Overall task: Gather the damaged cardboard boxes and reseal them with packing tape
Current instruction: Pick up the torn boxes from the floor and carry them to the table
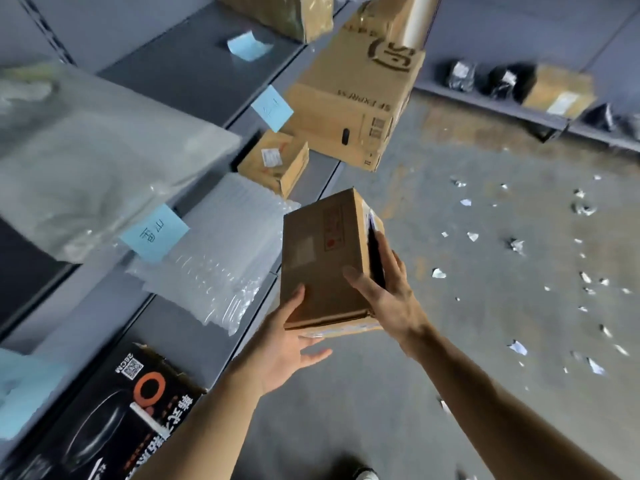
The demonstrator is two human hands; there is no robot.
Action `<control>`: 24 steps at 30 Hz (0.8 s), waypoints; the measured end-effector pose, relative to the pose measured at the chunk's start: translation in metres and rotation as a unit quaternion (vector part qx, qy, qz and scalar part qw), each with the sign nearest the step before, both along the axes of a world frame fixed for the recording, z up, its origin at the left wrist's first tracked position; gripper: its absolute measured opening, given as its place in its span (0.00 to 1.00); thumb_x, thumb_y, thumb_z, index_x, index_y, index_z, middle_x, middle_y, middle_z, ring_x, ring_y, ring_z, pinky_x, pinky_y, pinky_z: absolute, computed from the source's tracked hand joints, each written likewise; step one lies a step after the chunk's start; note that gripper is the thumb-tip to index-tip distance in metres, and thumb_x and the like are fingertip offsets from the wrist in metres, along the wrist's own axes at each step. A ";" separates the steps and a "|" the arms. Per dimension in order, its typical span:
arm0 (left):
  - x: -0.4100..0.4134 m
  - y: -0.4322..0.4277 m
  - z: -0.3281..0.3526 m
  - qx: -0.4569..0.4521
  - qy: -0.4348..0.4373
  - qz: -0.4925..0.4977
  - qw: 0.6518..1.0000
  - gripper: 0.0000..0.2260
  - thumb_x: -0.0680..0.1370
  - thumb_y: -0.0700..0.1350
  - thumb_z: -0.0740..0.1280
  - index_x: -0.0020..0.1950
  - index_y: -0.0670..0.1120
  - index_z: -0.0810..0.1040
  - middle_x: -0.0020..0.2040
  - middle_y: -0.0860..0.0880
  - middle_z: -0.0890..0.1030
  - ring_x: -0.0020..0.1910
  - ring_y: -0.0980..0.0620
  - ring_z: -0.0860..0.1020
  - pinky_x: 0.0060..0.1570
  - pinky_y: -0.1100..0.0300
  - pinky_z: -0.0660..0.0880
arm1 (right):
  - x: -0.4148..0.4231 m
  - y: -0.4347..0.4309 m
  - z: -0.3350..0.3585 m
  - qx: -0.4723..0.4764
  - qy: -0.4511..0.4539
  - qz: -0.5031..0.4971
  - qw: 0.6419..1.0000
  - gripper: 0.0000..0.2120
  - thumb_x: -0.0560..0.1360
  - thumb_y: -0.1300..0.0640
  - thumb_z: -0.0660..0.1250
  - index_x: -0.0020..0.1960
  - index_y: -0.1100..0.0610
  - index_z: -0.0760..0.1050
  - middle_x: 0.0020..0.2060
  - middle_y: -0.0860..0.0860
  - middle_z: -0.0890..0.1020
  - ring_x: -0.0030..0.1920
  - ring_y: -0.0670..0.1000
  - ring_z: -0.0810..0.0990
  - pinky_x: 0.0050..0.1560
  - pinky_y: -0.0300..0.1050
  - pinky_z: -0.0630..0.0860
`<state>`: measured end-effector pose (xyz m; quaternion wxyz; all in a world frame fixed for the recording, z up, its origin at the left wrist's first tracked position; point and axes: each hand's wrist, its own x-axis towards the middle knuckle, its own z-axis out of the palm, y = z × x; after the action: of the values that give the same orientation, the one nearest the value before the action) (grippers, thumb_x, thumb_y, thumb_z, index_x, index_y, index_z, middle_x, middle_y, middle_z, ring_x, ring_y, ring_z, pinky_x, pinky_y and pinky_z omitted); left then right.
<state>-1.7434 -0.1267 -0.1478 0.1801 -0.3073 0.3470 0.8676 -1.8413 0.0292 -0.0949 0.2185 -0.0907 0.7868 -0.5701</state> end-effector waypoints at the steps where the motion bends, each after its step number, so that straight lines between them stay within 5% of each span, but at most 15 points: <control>1: 0.003 0.002 0.016 0.000 0.005 0.019 1.000 0.33 0.69 0.64 0.73 0.71 0.53 0.73 0.65 0.45 0.80 0.66 0.41 0.77 0.67 0.39 0.70 | 0.003 0.001 0.016 -0.021 0.000 -0.003 1.000 0.35 0.70 0.30 0.66 0.74 0.31 0.60 0.63 0.41 0.73 0.62 0.39 0.72 0.61 0.44 0.74; 3: 0.014 0.004 0.050 0.006 0.011 0.048 0.999 0.28 0.72 0.62 0.68 0.67 0.49 0.77 0.62 0.43 0.81 0.65 0.41 0.77 0.70 0.42 0.67 | 0.015 0.006 0.056 -0.059 -0.016 -0.019 0.998 0.24 0.76 0.31 0.62 0.71 0.31 0.66 0.58 0.29 0.77 0.61 0.32 0.73 0.63 0.37 0.70; 5: 0.029 0.006 0.084 0.006 0.018 0.067 0.998 0.21 0.74 0.60 0.66 0.60 0.49 0.82 0.59 0.41 0.83 0.65 0.39 0.77 0.71 0.41 0.65 | 0.031 0.015 0.091 -0.091 -0.045 -0.061 0.993 0.24 0.73 0.32 0.58 0.68 0.35 0.70 0.54 0.22 0.75 0.61 0.29 0.72 0.62 0.32 0.66; 9: 0.062 0.004 0.138 0.035 0.047 0.090 0.994 0.19 0.76 0.56 0.65 0.66 0.53 0.78 0.62 0.42 0.81 0.64 0.36 0.77 0.70 0.35 0.63 | 0.067 0.031 0.146 -0.088 -0.056 -0.135 0.985 0.19 0.71 0.33 0.55 0.54 0.37 0.76 0.56 0.39 0.80 0.58 0.46 0.79 0.56 0.46 0.75; 12: 0.091 0.005 0.172 0.060 0.080 0.092 0.991 0.32 0.70 0.58 0.72 0.72 0.53 0.72 0.70 0.42 0.75 0.66 0.36 0.76 0.69 0.34 0.64 | 0.094 0.044 0.178 -0.085 -0.037 -0.164 0.982 0.29 0.72 0.32 0.54 0.64 0.46 0.76 0.58 0.47 0.82 0.58 0.52 0.81 0.60 0.53 0.76; 16: 0.129 0.010 0.227 0.106 0.093 0.074 0.987 0.29 0.75 0.63 0.60 0.70 0.49 0.76 0.69 0.41 0.76 0.67 0.37 0.75 0.69 0.35 0.65 | 0.124 0.054 0.217 -0.081 -0.038 -0.151 0.985 0.29 0.78 0.35 0.52 0.65 0.53 0.77 0.55 0.51 0.84 0.56 0.56 0.82 0.54 0.50 0.77; 21: 0.190 0.021 0.283 0.131 0.100 0.041 0.986 0.30 0.72 0.62 0.64 0.67 0.44 0.79 0.70 0.38 0.74 0.68 0.31 0.71 0.69 0.32 0.61 | 0.159 0.055 0.270 -0.109 -0.005 -0.049 0.993 0.35 0.68 0.22 0.59 0.67 0.42 0.72 0.63 0.46 0.80 0.63 0.48 0.78 0.61 0.50 0.75; 24: 0.236 0.031 0.308 0.138 0.103 -0.025 0.985 0.35 0.73 0.65 0.63 0.73 0.43 0.72 0.72 0.36 0.70 0.69 0.31 0.69 0.72 0.33 0.58 | 0.179 0.054 0.303 -0.166 0.007 0.025 0.986 0.34 0.71 0.24 0.59 0.73 0.39 0.68 0.69 0.43 0.75 0.70 0.47 0.72 0.69 0.54 0.68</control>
<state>-1.5079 -0.0959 0.1602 0.2057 -0.1802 0.2479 0.9294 -1.6628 0.0829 0.2078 0.2094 -0.1493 0.6800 -0.6866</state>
